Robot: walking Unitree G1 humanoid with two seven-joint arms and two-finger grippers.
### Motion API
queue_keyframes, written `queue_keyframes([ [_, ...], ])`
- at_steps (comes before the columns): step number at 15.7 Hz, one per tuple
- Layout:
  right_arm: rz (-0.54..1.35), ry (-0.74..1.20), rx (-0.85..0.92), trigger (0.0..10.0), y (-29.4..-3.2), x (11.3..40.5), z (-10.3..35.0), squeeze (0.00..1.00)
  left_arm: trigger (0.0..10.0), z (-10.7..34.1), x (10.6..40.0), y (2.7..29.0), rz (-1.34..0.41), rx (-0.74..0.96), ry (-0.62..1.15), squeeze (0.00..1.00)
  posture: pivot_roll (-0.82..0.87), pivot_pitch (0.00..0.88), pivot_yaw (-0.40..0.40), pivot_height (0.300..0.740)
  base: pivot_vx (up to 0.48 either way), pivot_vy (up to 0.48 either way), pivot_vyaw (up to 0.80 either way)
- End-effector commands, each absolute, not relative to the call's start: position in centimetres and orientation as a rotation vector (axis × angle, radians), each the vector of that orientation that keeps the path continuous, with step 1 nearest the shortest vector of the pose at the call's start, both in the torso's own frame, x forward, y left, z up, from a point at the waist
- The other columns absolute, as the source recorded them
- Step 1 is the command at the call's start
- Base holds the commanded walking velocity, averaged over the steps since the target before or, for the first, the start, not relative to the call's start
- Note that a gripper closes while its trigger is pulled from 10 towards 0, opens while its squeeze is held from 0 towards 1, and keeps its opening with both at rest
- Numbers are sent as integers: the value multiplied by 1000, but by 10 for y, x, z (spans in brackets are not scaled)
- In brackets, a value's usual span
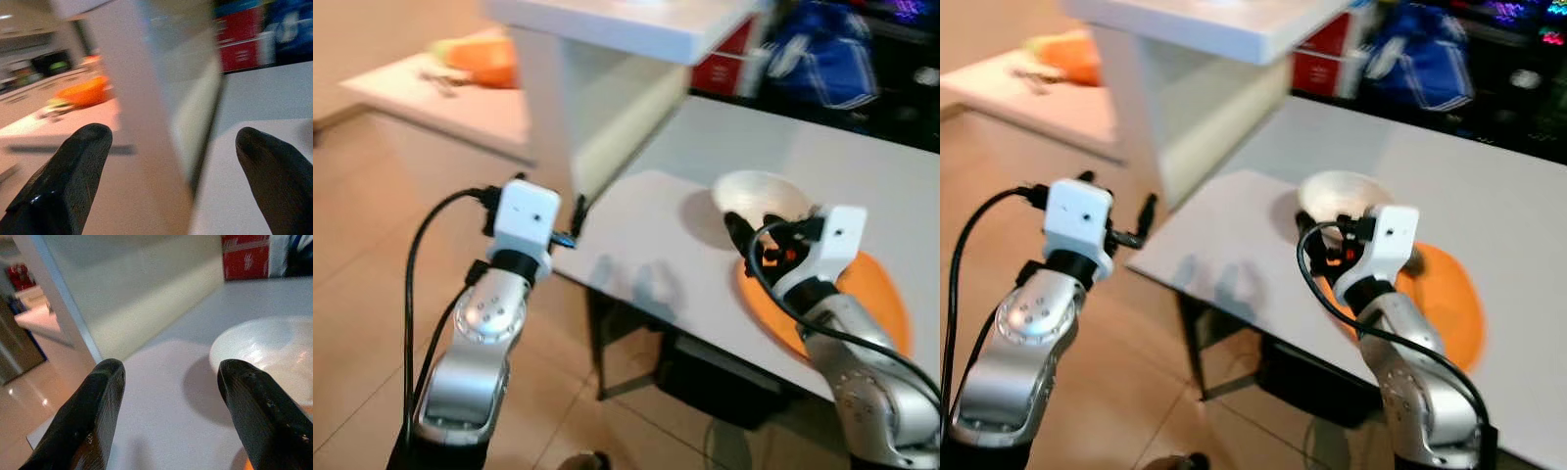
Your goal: Setting the table
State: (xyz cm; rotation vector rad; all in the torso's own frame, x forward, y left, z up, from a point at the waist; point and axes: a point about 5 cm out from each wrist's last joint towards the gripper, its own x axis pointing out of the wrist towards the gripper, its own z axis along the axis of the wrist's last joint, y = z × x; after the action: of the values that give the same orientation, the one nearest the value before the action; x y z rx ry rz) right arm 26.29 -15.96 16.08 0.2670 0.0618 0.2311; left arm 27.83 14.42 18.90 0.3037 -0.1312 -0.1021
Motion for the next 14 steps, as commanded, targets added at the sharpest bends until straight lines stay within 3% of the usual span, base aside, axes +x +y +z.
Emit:
queue_keyframes([
  [1,264,22,277,10000,-150,267,170,0,10000,193,283,149,-49,294,-156,0,-2,0,11,740,0,0,800],
  [7,262,29,241,10000,-144,274,163,0,10000,179,282,153,14,199,-114,0,1,0,-11,740,0,0,800],
  [12,282,55,220,10000,-141,280,157,0,10000,177,277,152,-31,216,-105,0,21,0,-38,740,0,0,800],
  [14,288,62,220,10000,-139,280,155,0,10000,177,276,150,-45,234,-104,0,25,0,-41,740,0,306,800],
])
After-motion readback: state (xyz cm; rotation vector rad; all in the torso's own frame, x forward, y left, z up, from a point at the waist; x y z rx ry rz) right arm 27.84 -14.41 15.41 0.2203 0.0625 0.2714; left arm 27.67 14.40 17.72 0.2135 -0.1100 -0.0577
